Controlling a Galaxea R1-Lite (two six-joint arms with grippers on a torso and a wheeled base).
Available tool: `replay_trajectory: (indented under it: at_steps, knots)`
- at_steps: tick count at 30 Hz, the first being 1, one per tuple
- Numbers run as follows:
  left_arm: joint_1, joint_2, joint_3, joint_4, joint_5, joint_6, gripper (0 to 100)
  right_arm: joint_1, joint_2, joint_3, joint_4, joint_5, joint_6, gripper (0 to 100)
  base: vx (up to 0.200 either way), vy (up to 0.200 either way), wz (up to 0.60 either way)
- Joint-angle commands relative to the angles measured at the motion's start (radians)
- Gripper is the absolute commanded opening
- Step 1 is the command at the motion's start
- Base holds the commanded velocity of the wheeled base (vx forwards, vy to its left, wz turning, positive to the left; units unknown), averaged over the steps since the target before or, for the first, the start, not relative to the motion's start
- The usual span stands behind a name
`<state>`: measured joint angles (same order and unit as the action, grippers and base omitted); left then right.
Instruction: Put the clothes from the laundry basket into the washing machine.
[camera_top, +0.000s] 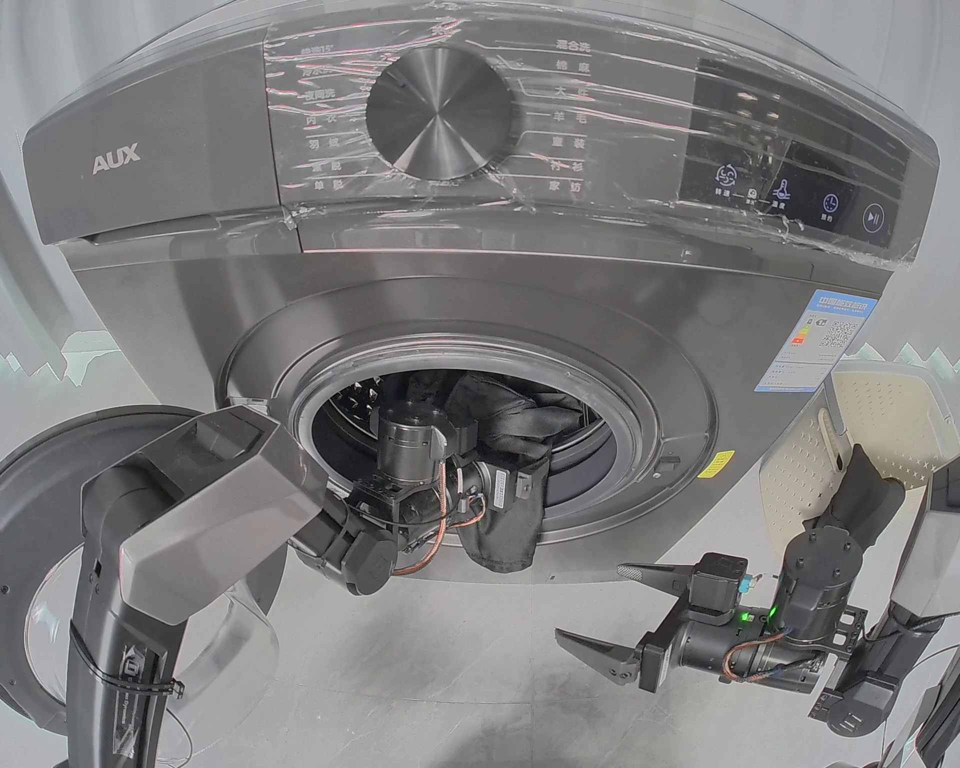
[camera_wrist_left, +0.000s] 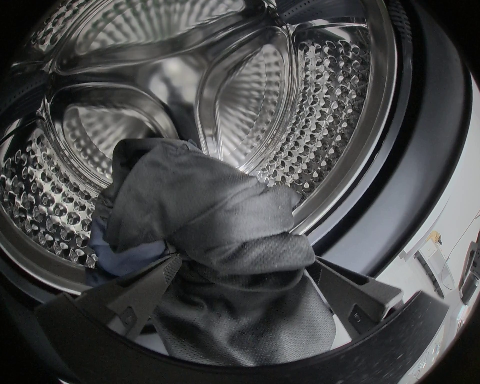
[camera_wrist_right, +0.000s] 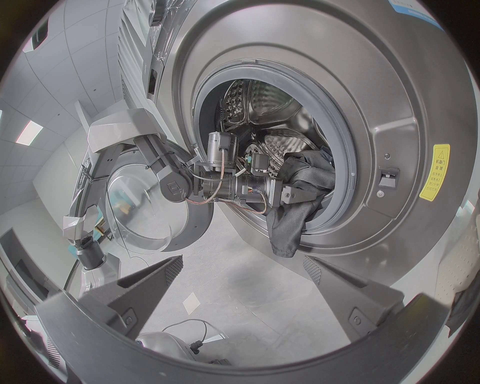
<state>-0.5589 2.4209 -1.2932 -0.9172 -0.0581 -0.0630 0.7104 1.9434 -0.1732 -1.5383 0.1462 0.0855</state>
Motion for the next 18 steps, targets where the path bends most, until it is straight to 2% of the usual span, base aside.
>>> replay_trajectory:
  at_steps: [1, 7, 8, 14, 18]
  knots:
    - [-0.004, 0.026, 0.002, 0.0, 0.0, 0.0, 100, 0.001, 0.0, 0.0, 0.0, 0.001, 0.0, 100, 0.0, 0.0, 0.0]
    - [-0.006, 0.057, -0.017, 0.0, 0.007, 0.003, 100, 0.001, -0.001, 0.0, -0.002, 0.001, 0.0, 100, 0.0, 0.0, 0.0]
    - [-0.004, 0.058, -0.018, 0.0, 0.009, 0.003, 0, 0.0, -0.001, 0.0, 0.0, 0.001, 0.0, 100, 0.0, 0.0, 0.0]
    - [0.004, 0.075, -0.067, 0.0, 0.014, -0.001, 0, 0.0, -0.001, -0.006, -0.002, 0.0, 0.0, 100, 0.0, 0.0, 0.0]
    - [0.019, 0.081, -0.192, -0.014, 0.063, -0.017, 0, 0.001, -0.001, -0.008, -0.002, 0.001, 0.0, 100, 0.0, 0.0, 0.0]
